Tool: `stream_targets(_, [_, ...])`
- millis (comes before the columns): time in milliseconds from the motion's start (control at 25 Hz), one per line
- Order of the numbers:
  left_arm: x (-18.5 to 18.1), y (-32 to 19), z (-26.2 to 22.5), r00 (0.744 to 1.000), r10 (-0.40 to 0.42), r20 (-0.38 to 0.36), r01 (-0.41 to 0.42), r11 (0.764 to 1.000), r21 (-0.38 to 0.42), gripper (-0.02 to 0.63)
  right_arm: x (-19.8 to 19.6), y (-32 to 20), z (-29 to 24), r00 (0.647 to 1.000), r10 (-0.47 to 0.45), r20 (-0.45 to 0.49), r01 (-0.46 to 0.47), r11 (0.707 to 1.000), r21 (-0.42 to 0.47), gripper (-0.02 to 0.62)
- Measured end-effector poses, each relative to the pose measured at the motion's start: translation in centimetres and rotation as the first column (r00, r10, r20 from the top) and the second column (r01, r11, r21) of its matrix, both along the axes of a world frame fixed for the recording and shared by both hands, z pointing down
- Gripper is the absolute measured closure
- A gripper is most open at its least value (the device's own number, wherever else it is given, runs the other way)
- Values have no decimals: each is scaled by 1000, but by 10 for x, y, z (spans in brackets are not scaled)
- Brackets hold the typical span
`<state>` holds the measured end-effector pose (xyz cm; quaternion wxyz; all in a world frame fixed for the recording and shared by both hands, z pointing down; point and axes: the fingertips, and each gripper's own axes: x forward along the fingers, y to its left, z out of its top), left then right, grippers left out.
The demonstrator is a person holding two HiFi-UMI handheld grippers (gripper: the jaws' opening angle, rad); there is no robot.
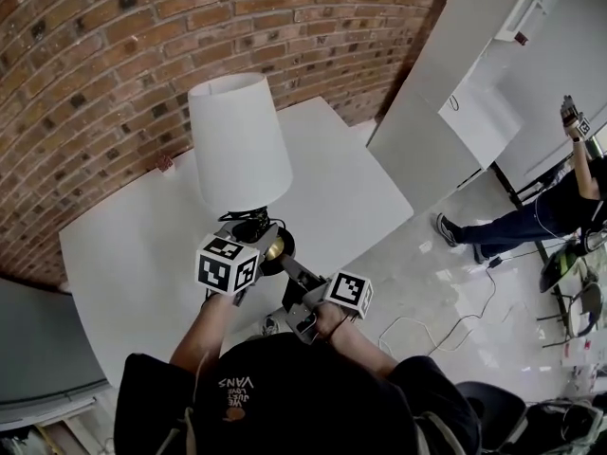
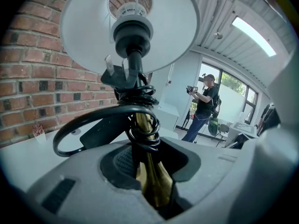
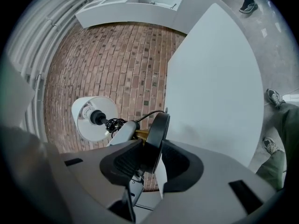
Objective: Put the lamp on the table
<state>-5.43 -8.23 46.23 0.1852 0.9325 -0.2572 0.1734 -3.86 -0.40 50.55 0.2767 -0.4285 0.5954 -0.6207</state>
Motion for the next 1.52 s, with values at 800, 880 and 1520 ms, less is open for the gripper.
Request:
stream_targets(800, [59,-138,9,964,-263,27,263,965,-14,485,76,-144,7,958,-288,-20,288,957,29,472])
stream_targets(880, [63,-149,11,958,-285,30,285,958,-15,485,81,-156,8,947,-318,-43,320,947,43,466])
stream_targets(1520, [61,-229,52,912,-403,79,402,915,29,486,138,-203,53,901,-369,-228,381,924,8,469])
